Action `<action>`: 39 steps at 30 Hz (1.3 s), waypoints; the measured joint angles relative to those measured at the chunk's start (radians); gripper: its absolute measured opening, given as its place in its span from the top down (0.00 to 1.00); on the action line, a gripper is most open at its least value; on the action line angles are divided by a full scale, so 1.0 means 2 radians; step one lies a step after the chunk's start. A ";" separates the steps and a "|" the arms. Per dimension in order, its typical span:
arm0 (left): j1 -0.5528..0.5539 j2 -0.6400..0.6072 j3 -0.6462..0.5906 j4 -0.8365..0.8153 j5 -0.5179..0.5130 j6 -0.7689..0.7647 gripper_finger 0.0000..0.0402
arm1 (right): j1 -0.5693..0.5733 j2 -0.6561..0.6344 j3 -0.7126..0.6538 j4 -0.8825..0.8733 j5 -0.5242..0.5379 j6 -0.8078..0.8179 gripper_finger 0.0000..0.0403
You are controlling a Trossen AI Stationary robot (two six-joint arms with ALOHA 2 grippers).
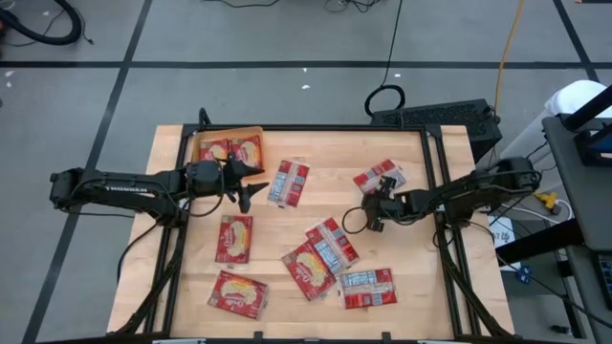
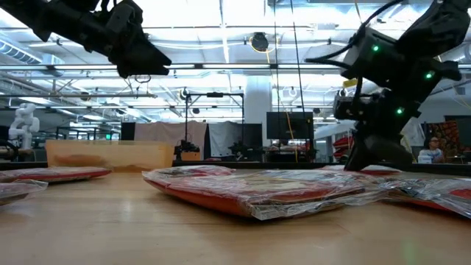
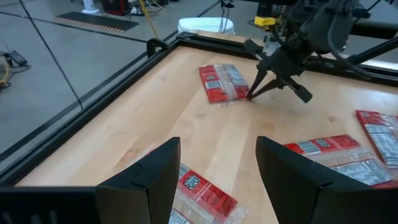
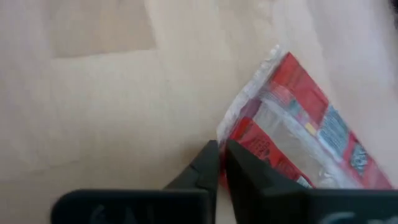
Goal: Sort popcorn bags into baskets
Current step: Put the red popcorn bag into the orange bin
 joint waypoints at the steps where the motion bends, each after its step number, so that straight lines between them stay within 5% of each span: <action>1: 0.000 0.000 0.000 0.000 -0.004 0.001 0.47 | 0.000 0.000 0.000 0.013 0.000 -0.003 0.98; 9: -0.015 0.050 0.000 0.038 -0.008 0.034 0.47 | -0.001 0.000 0.001 0.116 -0.030 -0.009 0.99; 18: -0.072 0.235 0.000 0.281 -0.024 0.175 0.46 | 0.007 -0.001 0.021 0.191 -0.106 -0.028 1.00; 22: -0.076 0.311 0.012 0.343 -0.043 0.239 0.39 | 0.007 -0.001 0.041 0.191 -0.133 -0.041 1.00; 31: -0.069 0.442 0.097 0.346 -0.037 0.319 0.21 | -0.007 -0.001 0.071 0.191 -0.179 -0.061 1.00; 35: -0.065 0.489 0.135 0.344 -0.016 0.348 0.27 | -0.010 -0.001 0.071 0.202 -0.184 -0.061 1.00; 39: -0.059 0.509 0.165 0.344 -0.016 0.345 0.45 | -0.010 -0.001 0.071 0.203 -0.185 -0.062 1.00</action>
